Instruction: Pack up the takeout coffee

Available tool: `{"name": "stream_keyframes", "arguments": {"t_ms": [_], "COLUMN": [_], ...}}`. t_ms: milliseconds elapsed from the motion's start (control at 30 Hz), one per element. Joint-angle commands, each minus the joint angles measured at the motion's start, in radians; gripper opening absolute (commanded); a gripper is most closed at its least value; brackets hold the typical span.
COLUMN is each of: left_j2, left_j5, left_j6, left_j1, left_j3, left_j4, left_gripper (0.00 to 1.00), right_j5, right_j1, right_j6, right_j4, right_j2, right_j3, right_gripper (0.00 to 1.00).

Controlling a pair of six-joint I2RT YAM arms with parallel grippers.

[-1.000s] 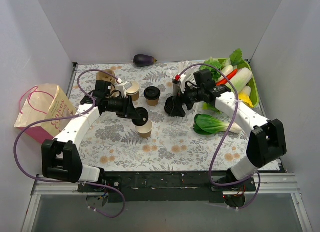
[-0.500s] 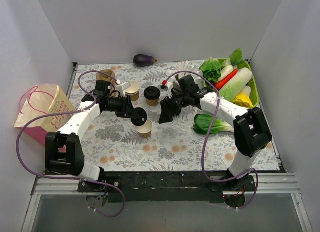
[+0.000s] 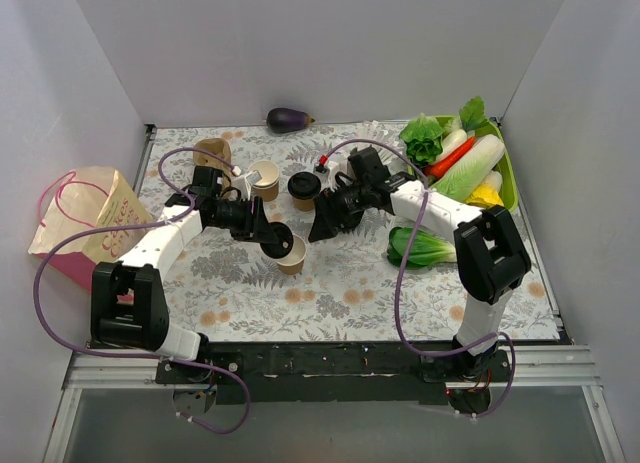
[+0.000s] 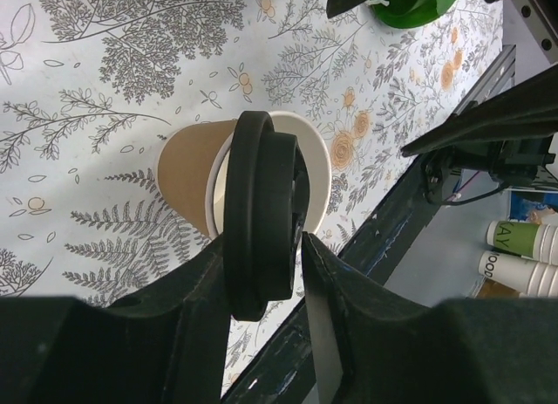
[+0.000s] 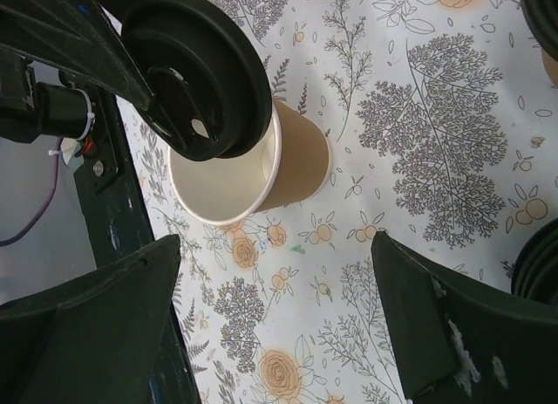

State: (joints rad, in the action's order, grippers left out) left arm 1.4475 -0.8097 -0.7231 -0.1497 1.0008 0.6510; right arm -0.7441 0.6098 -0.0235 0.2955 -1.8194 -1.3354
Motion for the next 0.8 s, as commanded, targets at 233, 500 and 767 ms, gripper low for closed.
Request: {"name": "stream_keyframes", "arguments": {"t_ms": [233, 500, 767], "left_j2": [-0.015, -0.016, -0.004], "left_j5": [0.055, 0.064, 0.08], "left_j6": [-0.007, -0.024, -0.025], "left_j1": [0.004, 0.002, -0.002], "left_j3": [-0.007, -0.011, -0.008], "left_j4": [-0.019, -0.037, -0.033], "left_gripper": [0.43, 0.46, 0.5], "right_j5": [-0.034, -0.032, -0.029], "right_j1": [0.038, 0.041, 0.042], "right_j6": [-0.027, -0.041, -0.042], "right_j4": [-0.044, -0.052, -0.055], "right_j2": [-0.031, -0.029, -0.018], "right_j3": [-0.041, -0.022, -0.011], "right_gripper": [0.98, 0.98, 0.98]}}
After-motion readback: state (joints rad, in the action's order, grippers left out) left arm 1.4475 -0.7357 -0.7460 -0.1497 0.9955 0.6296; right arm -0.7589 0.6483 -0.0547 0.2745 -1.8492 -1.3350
